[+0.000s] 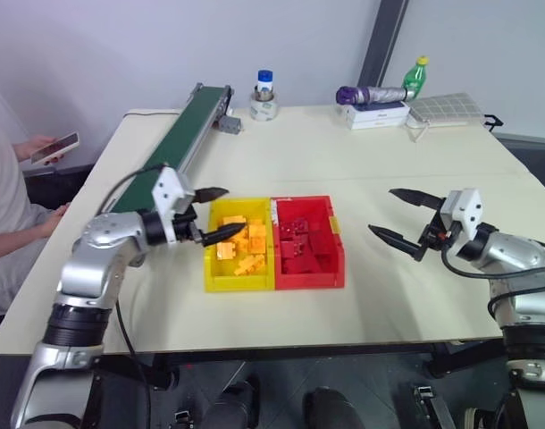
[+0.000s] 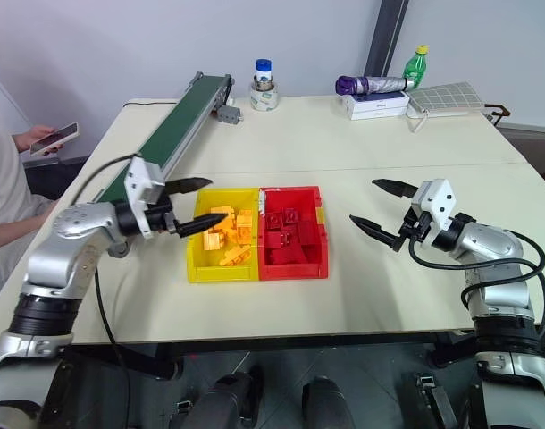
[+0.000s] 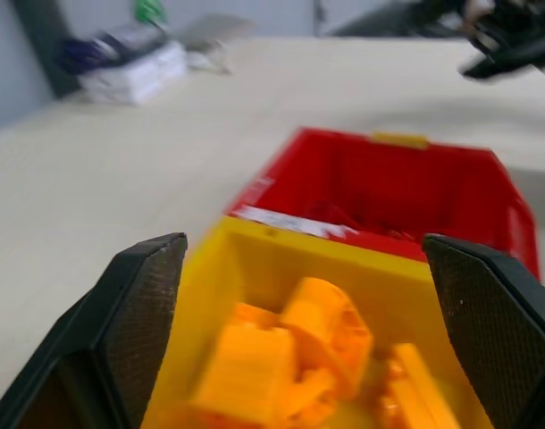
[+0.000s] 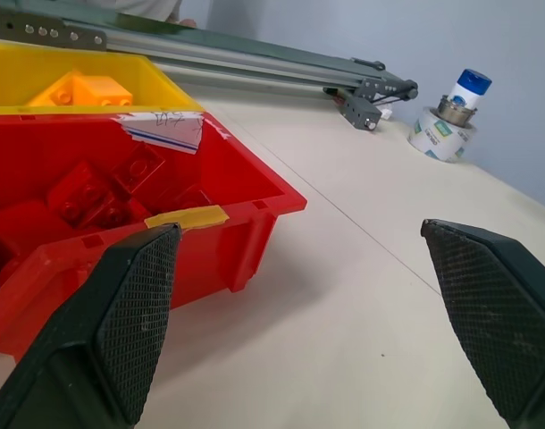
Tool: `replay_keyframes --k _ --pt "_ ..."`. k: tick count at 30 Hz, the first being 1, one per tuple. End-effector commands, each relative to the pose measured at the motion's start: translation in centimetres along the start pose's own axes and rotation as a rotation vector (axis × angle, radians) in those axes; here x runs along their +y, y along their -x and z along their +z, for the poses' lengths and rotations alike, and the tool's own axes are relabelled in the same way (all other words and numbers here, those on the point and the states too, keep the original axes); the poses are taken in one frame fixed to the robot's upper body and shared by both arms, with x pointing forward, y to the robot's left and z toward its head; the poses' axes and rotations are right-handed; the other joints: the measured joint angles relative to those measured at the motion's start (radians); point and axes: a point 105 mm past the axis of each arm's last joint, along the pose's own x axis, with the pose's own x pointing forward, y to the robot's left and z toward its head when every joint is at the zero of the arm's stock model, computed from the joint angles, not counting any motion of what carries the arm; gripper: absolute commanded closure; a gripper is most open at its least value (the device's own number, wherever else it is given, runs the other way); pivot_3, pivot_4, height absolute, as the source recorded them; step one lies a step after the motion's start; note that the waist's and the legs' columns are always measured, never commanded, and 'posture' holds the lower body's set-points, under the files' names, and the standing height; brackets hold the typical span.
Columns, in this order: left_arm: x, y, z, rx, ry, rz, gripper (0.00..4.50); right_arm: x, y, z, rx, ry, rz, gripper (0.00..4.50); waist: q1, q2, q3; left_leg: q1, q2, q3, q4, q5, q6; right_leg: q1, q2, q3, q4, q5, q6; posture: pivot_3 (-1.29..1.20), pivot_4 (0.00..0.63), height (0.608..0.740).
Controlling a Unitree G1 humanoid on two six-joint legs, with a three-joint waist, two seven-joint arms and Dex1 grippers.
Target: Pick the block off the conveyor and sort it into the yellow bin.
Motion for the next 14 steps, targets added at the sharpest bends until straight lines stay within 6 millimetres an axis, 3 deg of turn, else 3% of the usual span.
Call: replay_keyframes --k 1,5,9,14 --pt "2.1 4.0 2.6 -0.049 -0.020 0.202 0.04 -0.8 0.4 1.5 -0.032 0.051 -0.016 0.00 -0.005 0.000 0.000 0.000 0.000 0.000 0.000 0.000 0.000 0.000 0.000 0.000 0.000 0.000 0.000 0.00 0.150 0.740" --pt "3.4 7.8 2.5 -0.032 -0.027 0.396 0.04 -0.9 0.5 1.4 -0.031 0.050 -0.013 0.00 0.000 0.000 0.000 0.000 0.000 0.000 -0.001 0.000 0.000 0.000 0.000 0.000 0.000 0.000 0.000 0.00 0.150 0.740" --pt "3.7 11.6 1.0 0.000 0.011 0.530 0.04 -0.9 0.4 1.4 -0.033 0.048 -0.007 0.00 0.002 0.000 0.000 0.000 0.000 0.000 -0.001 0.000 0.000 0.000 0.000 0.001 0.000 0.000 0.000 0.00 0.150 0.740" --pt "2.9 13.1 -0.3 0.032 -0.002 0.587 0.04 -0.8 0.4 1.3 -0.034 0.044 -0.004 0.00 0.004 0.000 0.000 0.000 0.000 0.000 -0.001 0.000 0.000 0.000 -0.001 0.001 0.000 0.000 -0.001 0.00 0.150 0.740"
